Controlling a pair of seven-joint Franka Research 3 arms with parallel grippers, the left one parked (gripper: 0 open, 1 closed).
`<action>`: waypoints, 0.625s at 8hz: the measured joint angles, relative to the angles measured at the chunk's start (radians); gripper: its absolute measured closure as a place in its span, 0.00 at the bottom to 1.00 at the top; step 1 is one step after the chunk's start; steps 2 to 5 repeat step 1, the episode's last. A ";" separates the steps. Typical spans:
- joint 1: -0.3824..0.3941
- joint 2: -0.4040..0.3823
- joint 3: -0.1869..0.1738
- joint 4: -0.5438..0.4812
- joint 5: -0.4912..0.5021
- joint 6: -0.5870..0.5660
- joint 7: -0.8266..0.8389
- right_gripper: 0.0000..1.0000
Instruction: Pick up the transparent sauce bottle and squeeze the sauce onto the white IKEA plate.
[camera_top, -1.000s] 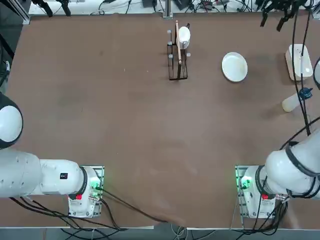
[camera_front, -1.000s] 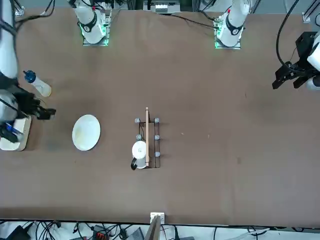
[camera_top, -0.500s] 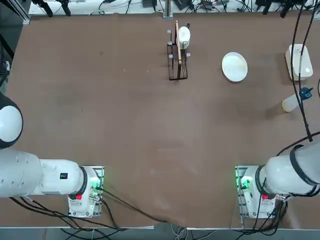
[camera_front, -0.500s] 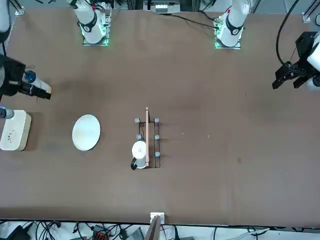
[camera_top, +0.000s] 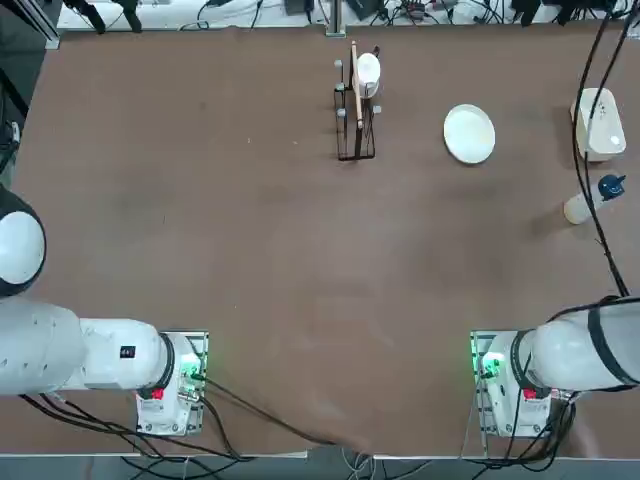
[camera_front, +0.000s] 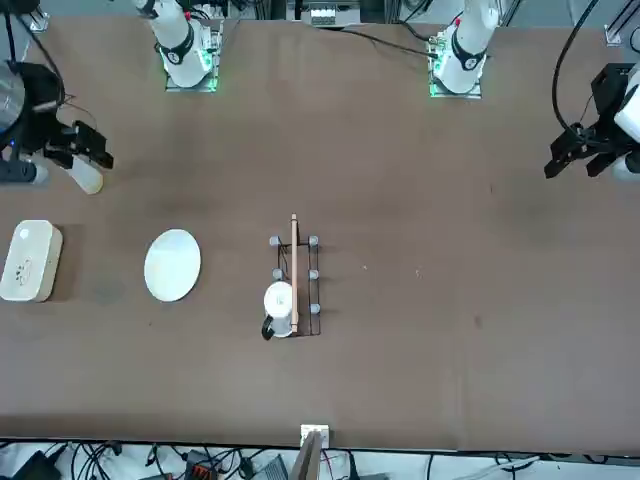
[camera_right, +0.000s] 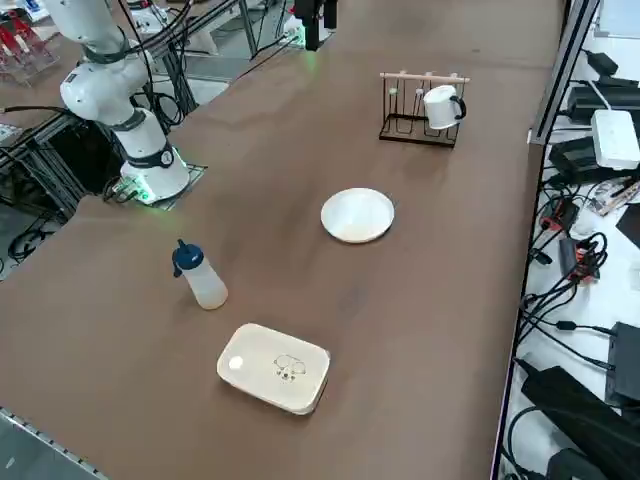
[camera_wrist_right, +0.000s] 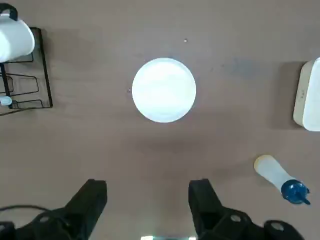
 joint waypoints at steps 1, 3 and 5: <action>0.002 -0.037 -0.009 -0.054 0.000 0.028 -0.006 0.00; 0.002 -0.037 -0.009 -0.054 0.000 0.028 -0.006 0.00; 0.002 -0.037 -0.009 -0.054 0.000 0.028 -0.006 0.00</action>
